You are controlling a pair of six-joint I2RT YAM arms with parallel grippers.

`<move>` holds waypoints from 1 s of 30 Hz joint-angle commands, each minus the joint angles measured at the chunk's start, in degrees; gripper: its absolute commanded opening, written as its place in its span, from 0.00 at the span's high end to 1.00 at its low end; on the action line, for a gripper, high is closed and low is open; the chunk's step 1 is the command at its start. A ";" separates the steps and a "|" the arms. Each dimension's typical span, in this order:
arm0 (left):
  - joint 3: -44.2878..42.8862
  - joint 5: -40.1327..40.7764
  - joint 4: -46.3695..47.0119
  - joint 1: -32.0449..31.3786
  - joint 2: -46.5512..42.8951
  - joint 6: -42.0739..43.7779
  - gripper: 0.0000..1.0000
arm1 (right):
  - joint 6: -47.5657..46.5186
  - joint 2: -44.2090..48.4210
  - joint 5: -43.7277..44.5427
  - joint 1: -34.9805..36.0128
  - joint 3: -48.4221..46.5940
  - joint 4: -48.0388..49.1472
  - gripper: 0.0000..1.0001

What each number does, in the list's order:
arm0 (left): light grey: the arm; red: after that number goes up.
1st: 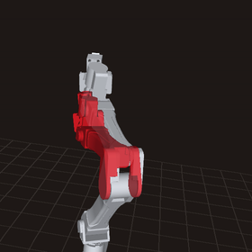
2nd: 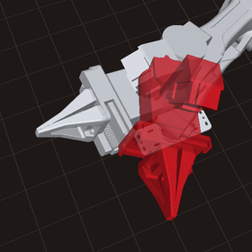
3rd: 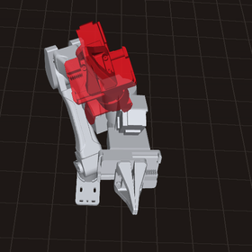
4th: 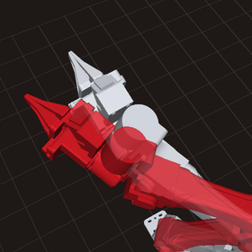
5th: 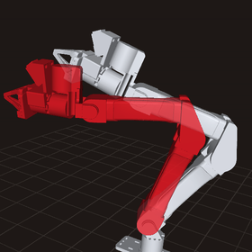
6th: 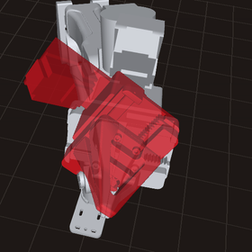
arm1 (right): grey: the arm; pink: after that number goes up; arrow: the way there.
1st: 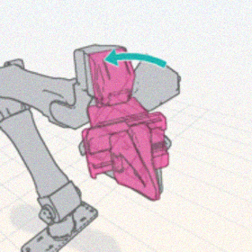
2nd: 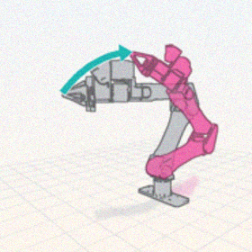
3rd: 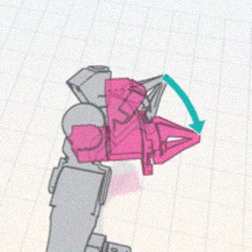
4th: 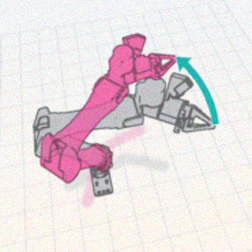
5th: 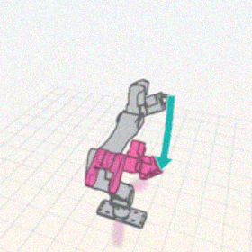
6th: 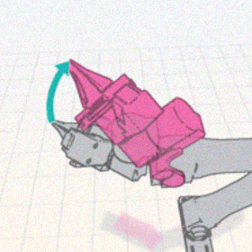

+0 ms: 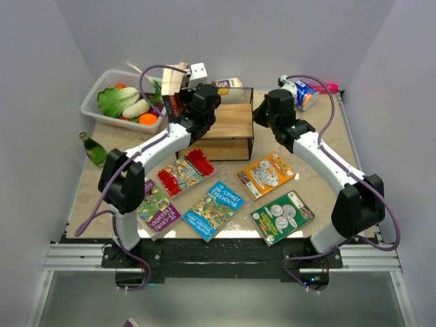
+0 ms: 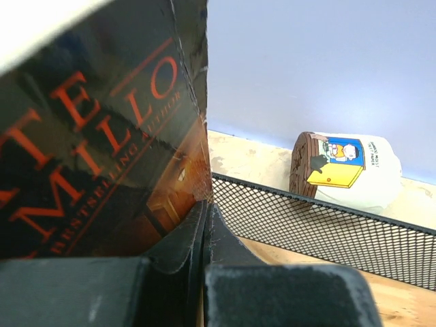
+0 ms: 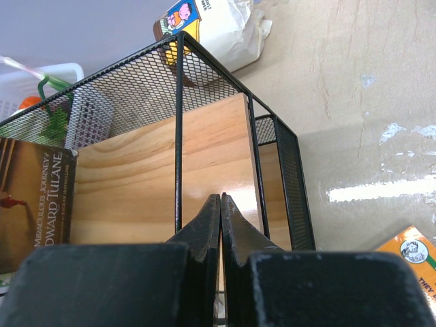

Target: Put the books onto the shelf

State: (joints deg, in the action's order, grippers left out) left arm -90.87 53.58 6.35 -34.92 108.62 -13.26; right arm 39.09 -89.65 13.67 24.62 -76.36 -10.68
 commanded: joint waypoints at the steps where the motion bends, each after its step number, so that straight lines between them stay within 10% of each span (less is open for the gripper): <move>1: -2.38 2.23 3.49 0.64 -3.94 2.18 1.00 | 1.16 -0.27 -1.63 0.16 -0.28 2.42 1.00; 30: 0.70 3.37 13.60 -5.86 -8.51 15.10 0.96 | 0.90 0.52 -1.89 0.08 0.33 2.50 1.00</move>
State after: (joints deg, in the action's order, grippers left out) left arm -88.60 55.70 17.47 -40.58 103.02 0.93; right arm 39.11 -89.65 13.32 24.45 -76.36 -10.68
